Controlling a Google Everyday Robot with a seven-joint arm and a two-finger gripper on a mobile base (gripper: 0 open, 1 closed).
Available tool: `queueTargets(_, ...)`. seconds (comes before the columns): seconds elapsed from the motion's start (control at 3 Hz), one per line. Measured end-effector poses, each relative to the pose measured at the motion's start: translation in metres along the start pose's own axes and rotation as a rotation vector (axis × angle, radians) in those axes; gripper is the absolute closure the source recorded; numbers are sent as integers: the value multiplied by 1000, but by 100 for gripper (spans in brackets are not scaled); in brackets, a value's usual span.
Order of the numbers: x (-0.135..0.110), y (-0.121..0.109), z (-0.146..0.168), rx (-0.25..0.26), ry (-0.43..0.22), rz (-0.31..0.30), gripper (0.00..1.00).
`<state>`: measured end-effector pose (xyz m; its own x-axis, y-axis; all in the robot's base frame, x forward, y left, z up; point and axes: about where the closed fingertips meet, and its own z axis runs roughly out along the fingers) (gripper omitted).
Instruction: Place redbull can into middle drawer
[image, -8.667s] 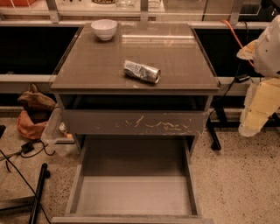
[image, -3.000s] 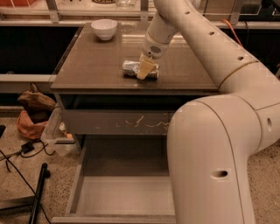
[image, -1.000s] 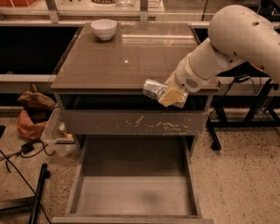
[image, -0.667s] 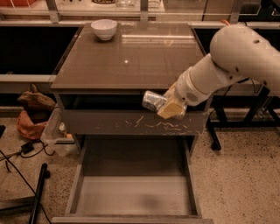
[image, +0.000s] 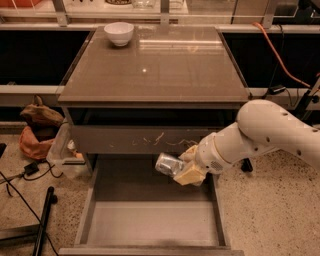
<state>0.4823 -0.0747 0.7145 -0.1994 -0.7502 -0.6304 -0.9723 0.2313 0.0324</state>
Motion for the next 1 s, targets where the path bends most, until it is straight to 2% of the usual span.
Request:
queueTargets(0.33,0,0,0,0,0,0,100)
queueTargets(0.67,1,-4,34,5,-36,-15,100)
queueTargets(1.0,10,-2,119,-10,-34,-28,100)
